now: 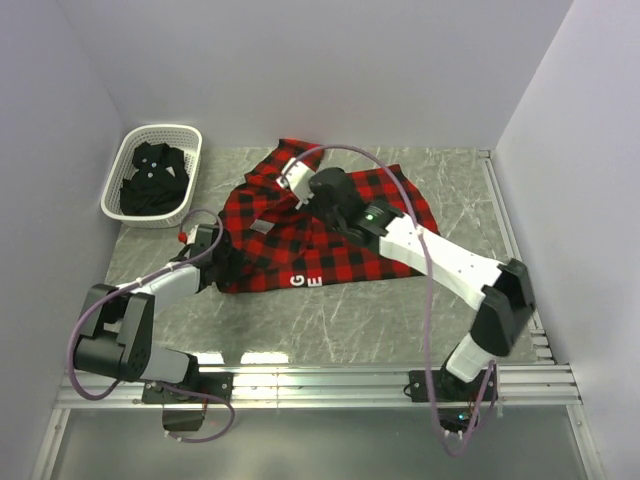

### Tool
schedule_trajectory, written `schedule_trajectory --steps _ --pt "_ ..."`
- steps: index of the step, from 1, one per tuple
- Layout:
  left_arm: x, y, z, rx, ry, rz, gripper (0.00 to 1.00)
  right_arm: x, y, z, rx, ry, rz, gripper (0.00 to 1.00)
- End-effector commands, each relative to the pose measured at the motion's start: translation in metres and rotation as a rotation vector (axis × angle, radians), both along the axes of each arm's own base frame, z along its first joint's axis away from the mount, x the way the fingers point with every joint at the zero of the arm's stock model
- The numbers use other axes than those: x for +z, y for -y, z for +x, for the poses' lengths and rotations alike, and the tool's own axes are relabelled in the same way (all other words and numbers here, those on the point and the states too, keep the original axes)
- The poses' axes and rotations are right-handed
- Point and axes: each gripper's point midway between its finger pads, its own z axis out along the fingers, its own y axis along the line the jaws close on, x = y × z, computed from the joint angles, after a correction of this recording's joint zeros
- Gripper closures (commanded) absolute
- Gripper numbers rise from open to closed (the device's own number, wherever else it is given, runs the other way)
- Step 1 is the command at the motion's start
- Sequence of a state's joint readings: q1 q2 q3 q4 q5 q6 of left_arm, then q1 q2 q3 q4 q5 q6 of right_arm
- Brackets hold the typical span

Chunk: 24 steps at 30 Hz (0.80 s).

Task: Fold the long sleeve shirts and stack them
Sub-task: Fold the shirt

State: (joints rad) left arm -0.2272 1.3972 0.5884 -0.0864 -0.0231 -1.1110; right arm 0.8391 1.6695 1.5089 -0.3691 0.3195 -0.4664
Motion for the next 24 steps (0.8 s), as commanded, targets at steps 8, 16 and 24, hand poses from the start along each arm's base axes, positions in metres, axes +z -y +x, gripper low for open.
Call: schedule_trajectory --steps 8,16,24 --pt "0.007 -0.020 -0.006 0.072 0.027 -0.011 0.49 -0.062 0.090 -0.052 -0.186 -0.072 -0.176 1.00" --pt "0.012 -0.019 -0.006 0.078 0.056 -0.039 0.48 -0.120 0.108 -0.092 -0.243 -0.127 -0.292 0.96" --pt "0.022 -0.021 -0.001 0.078 0.095 -0.042 0.46 -0.128 0.141 -0.097 -0.388 -0.070 -0.319 0.59"
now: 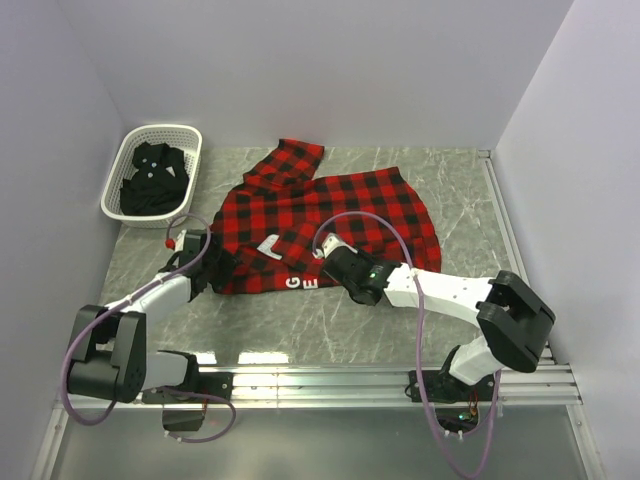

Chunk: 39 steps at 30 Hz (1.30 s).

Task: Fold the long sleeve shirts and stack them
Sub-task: Fold the shirt

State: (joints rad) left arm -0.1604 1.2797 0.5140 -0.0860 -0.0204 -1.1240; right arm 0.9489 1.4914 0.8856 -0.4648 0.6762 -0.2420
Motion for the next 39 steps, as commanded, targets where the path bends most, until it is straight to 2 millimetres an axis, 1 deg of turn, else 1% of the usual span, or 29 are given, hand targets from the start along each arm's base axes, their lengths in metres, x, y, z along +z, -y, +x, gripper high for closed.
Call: schedule_trajectory --steps 1,4,5,6,7,8,9,10,11,12,13,14,15,16,17,18,19,20,21,22,23,24,25,27,28,29,31,35,39 --pt "0.014 0.001 0.007 0.003 0.055 -0.020 0.45 0.026 0.007 0.010 -0.101 0.123 0.056 0.54" --pt "0.023 0.004 0.010 -0.017 0.076 -0.030 0.42 0.034 0.003 0.009 -0.131 0.127 0.114 0.47" --pt "0.026 0.005 0.010 -0.025 0.080 -0.025 0.39 0.036 -0.002 0.007 -0.142 0.118 0.170 0.47" --pt "0.034 0.005 0.011 -0.031 0.099 -0.025 0.35 0.043 -0.002 0.005 -0.153 0.120 0.213 0.44" --pt "0.037 0.005 0.010 -0.035 0.102 -0.021 0.35 0.047 -0.004 0.004 -0.162 0.115 0.251 0.44" --pt "0.043 0.004 0.011 -0.037 0.110 -0.014 0.32 0.045 -0.008 0.002 -0.191 0.076 0.337 0.43" --pt "0.048 0.003 0.011 -0.052 0.116 0.000 0.30 0.052 -0.007 0.001 -0.211 0.068 0.399 0.43" --pt "0.056 0.002 0.012 -0.057 0.136 0.010 0.27 0.052 -0.006 -0.001 -0.229 0.041 0.447 0.42" --pt "0.067 0.003 0.015 -0.065 0.159 0.016 0.25 0.052 0.000 0.002 -0.286 0.027 0.515 0.42" --pt "0.069 0.002 0.012 -0.088 0.151 0.040 0.23 0.059 -0.004 -0.002 -0.286 0.001 0.604 0.39" --pt "0.078 0.001 0.013 -0.099 0.171 0.050 0.21 0.062 -0.004 -0.002 -0.300 -0.002 0.660 0.32" --pt "0.088 0.001 0.015 -0.111 0.188 0.061 0.19 0.059 -0.001 -0.004 -0.335 -0.013 0.712 0.29" --pt "0.093 0.000 0.015 -0.141 0.202 0.094 0.18 0.068 0.001 -0.004 -0.352 -0.007 0.789 0.26" --pt "0.094 -0.001 0.012 -0.159 0.191 0.113 0.17 0.071 0.002 -0.003 -0.377 0.005 0.842 0.21" --pt "0.104 -0.002 0.015 -0.196 0.213 0.150 0.17 0.066 0.004 -0.006 -0.434 -0.007 0.906 0.20" --pt "0.106 -0.007 0.017 -0.199 0.212 0.188 0.16 0.071 0.007 -0.006 -0.463 0.003 0.968 0.18" --pt "0.105 -0.008 0.015 -0.221 0.199 0.210 0.16 0.072 0.008 -0.004 -0.500 -0.007 1.035 0.18" --pt "0.113 -0.008 0.018 -0.261 0.217 0.240 0.16 0.064 0.010 -0.007 -0.575 -0.029 1.100 0.19" --pt "0.112 -0.008 0.018 -0.280 0.214 0.253 0.15 0.060 0.012 -0.007 -0.615 -0.043 1.137 0.22" --pt "0.110 -0.008 0.019 -0.293 0.206 0.267 0.15 0.055 0.015 -0.006 -0.668 -0.075 1.185 0.25" --pt "0.108 -0.005 0.020 -0.320 0.207 0.263 0.15 0.042 0.014 -0.010 -0.739 -0.119 1.230 0.26" --pt "0.106 -0.002 0.020 -0.349 0.205 0.263 0.14 0.034 0.012 -0.012 -0.765 -0.164 1.255 0.29" --pt "0.099 0.001 0.020 -0.371 0.187 0.254 0.14 0.029 0.011 -0.010 -0.797 -0.186 1.289 0.30" --pt "0.092 0.008 0.019 -0.419 0.170 0.236 0.14 0.008 0.011 -0.014 -0.897 -0.281 1.335 0.31" --pt "0.083 0.009 0.019 -0.434 0.140 0.232 0.14 0.006 0.009 -0.011 -0.909 -0.291 1.368 0.31" --pt "0.081 0.010 0.018 -0.448 0.130 0.235 0.14 -0.002 0.007 -0.016 -0.950 -0.335 1.399 0.32" --pt "0.074 0.010 0.018 -0.463 0.111 0.236 0.14 -0.006 0.004 -0.014 -0.970 -0.352 1.437 0.36" --pt "0.068 0.010 0.018 -0.458 0.115 0.236 0.14 -0.028 0.009 -0.016 -1.087 -0.358 1.455 0.36" --pt "0.059 0.014 0.016 -0.473 0.082 0.211 0.14 -0.040 0.005 -0.015 -1.142 -0.385 1.525 0.36"
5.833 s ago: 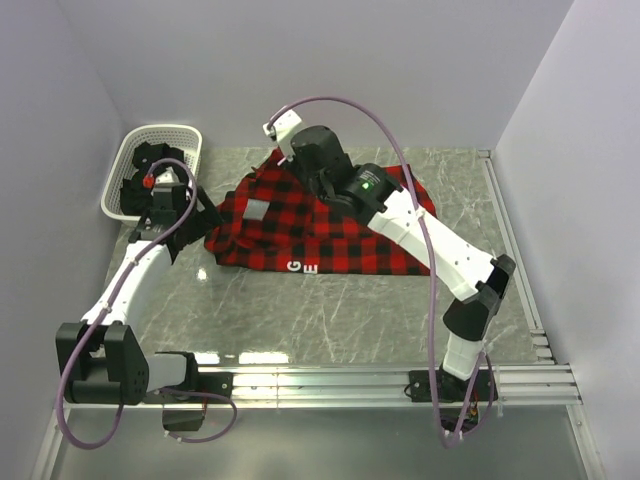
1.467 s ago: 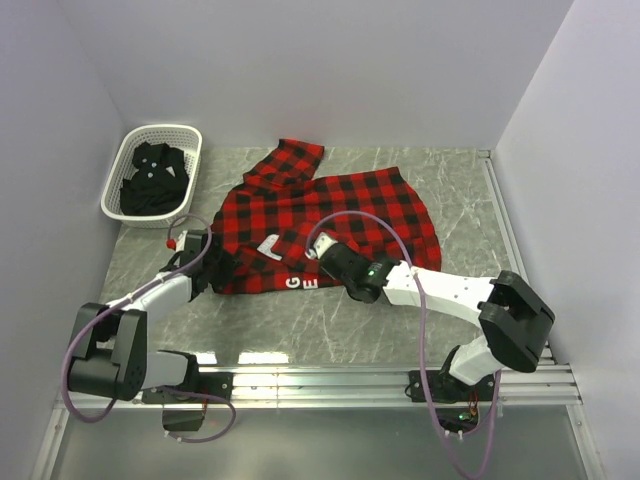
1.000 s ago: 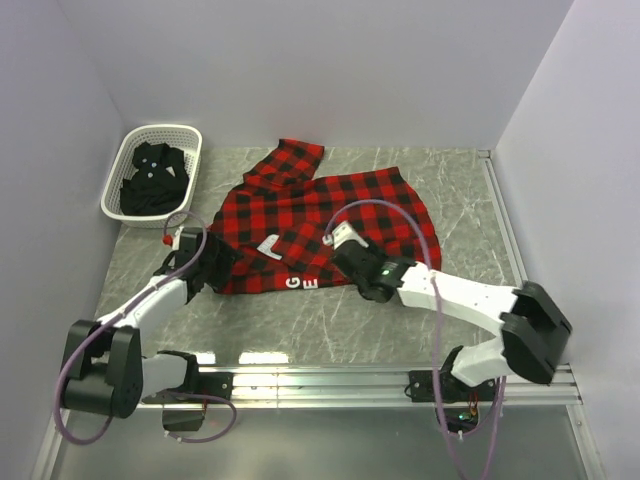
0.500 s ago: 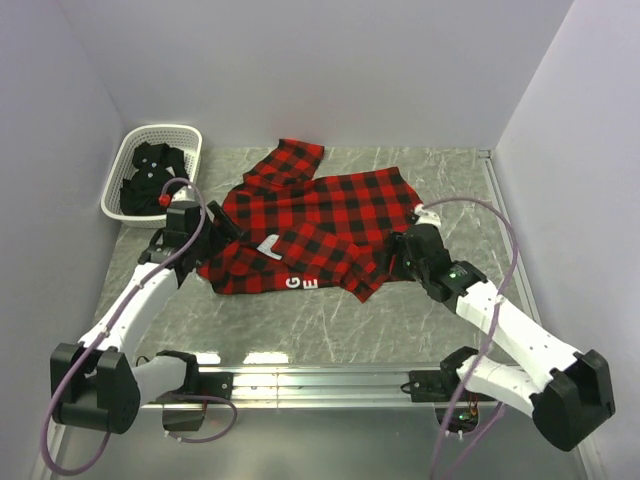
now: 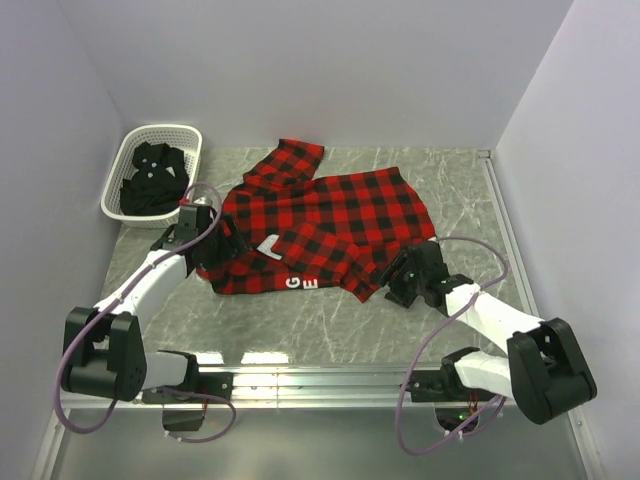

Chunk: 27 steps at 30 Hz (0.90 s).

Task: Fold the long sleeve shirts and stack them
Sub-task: Fold the shirt

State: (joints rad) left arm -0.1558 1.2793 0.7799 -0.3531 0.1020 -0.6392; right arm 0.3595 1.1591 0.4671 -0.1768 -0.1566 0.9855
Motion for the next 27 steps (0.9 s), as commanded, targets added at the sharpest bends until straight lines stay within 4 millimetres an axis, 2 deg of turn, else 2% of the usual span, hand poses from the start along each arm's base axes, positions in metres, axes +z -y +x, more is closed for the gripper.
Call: schedule_trajectory --steps 1,10,16,20,27 --pt "0.001 0.006 0.005 -0.039 0.008 -0.015 0.14 0.002 -0.010 0.013 -0.080 0.019 0.120 0.36" --pt "-0.002 0.006 0.007 -0.037 -0.003 -0.013 0.14 -0.021 -0.005 0.011 -0.155 0.005 0.146 0.36" --pt "-0.006 0.006 0.006 -0.039 -0.019 -0.013 0.14 -0.036 -0.001 0.008 -0.178 -0.030 0.126 0.40" --pt "-0.004 0.006 0.007 -0.037 -0.012 -0.012 0.14 -0.039 0.002 0.008 -0.191 -0.036 0.107 0.46" --pt "-0.004 0.009 0.006 -0.045 -0.018 -0.034 0.14 -0.043 0.007 0.007 -0.211 -0.044 0.086 0.63"
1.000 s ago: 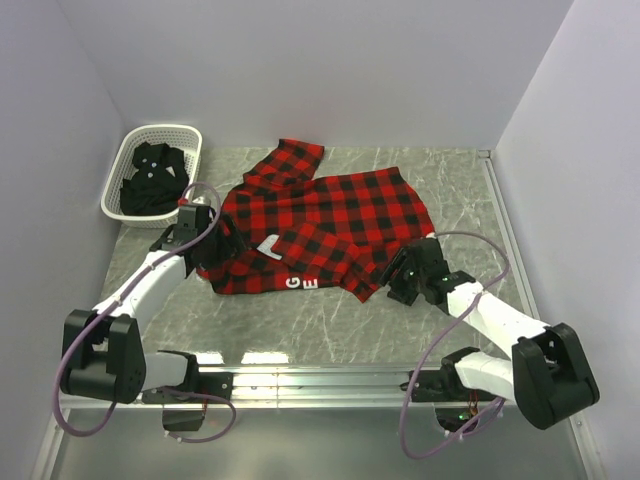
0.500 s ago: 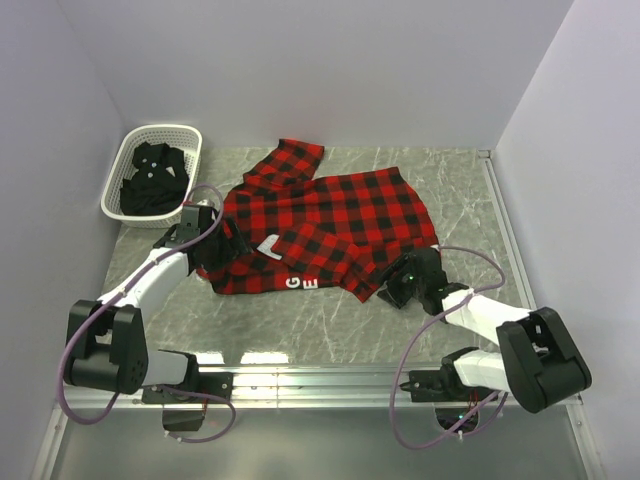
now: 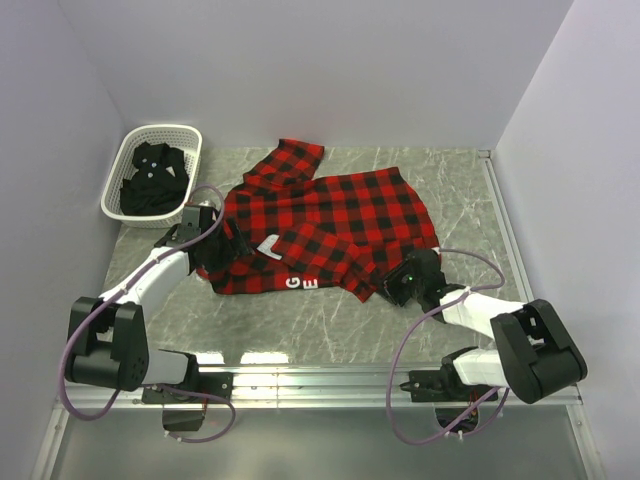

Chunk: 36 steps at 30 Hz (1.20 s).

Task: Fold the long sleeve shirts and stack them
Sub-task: Fold the shirt

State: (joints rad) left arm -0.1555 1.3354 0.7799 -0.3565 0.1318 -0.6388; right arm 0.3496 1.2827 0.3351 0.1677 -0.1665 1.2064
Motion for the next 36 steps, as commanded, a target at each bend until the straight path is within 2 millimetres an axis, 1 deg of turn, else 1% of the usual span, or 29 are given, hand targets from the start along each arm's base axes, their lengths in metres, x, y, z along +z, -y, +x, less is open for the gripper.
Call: schedule_trajectory --steps 1,3,5,6,8,11,13,18,19,21,22,24,25,26,27,28,30,31,34,35,36 --pt "0.012 0.005 0.009 -0.024 0.045 -0.025 0.14 -0.021 0.017 -0.010 -0.044 -0.055 -0.078 0.66" --pt "0.012 0.005 0.009 -0.026 0.046 -0.028 0.14 -0.021 0.017 -0.010 -0.044 -0.051 -0.076 0.74" --pt "0.012 0.005 0.009 -0.025 0.045 -0.026 0.14 -0.018 0.017 -0.008 -0.042 -0.037 -0.077 0.79" --pt "0.012 0.005 0.008 -0.026 0.045 -0.028 0.14 -0.017 0.017 -0.008 -0.037 -0.033 -0.077 0.86" --pt "0.011 0.005 0.008 -0.025 0.040 -0.028 0.14 -0.012 0.015 -0.007 -0.022 -0.022 -0.081 0.95" --pt "0.011 0.005 0.008 -0.023 0.039 -0.033 0.14 -0.004 0.014 -0.007 -0.002 -0.001 -0.086 1.00" --pt "0.011 0.004 0.010 -0.018 0.038 -0.039 0.14 0.003 0.015 -0.005 0.008 0.011 -0.103 1.00" --pt "0.011 0.000 0.010 -0.003 0.036 -0.048 0.14 0.036 0.013 0.005 0.060 0.109 -0.151 1.00" --pt "0.011 -0.001 0.010 0.000 0.036 -0.049 0.14 0.045 0.014 0.010 0.076 0.132 -0.182 1.00" --pt "0.012 -0.001 0.011 0.003 0.037 -0.051 0.14 0.054 0.017 0.016 0.087 0.155 -0.218 1.00" --pt "0.011 -0.002 0.010 0.004 0.035 -0.051 0.14 0.065 0.018 0.023 0.106 0.185 -0.256 1.00" --pt "0.012 -0.003 0.011 0.008 0.038 -0.051 0.14 0.070 0.020 0.030 0.132 0.203 -0.299 1.00" --pt "0.012 -0.003 0.010 0.009 0.038 -0.051 0.14 0.078 0.019 0.037 0.162 0.232 -0.326 1.00" --pt "0.013 -0.003 0.010 0.009 0.040 -0.051 0.14 0.075 0.021 0.042 0.168 0.222 -0.361 1.00" --pt "0.012 -0.004 0.010 0.014 0.039 -0.045 0.14 0.084 0.020 0.051 0.173 0.240 -0.375 1.00" --pt "0.012 -0.006 0.010 0.018 0.040 -0.041 0.14 0.077 0.020 0.054 0.205 0.222 -0.409 1.00" --pt "0.011 -0.008 0.009 0.025 0.037 -0.031 0.14 0.082 0.018 0.063 0.224 0.227 -0.430 1.00" --pt "0.012 -0.009 0.009 0.027 0.038 -0.032 0.14 0.075 0.018 0.065 0.245 0.208 -0.451 1.00" --pt "0.012 -0.011 0.009 0.037 0.041 -0.030 0.14 0.070 0.026 0.072 0.241 0.192 -0.514 1.00" --pt "0.012 -0.011 0.008 0.038 0.041 -0.030 0.14 0.067 0.033 0.075 0.225 0.183 -0.547 1.00" --pt "0.013 -0.011 0.009 0.038 0.043 -0.030 0.14 0.065 0.035 0.076 0.222 0.180 -0.562 1.00"
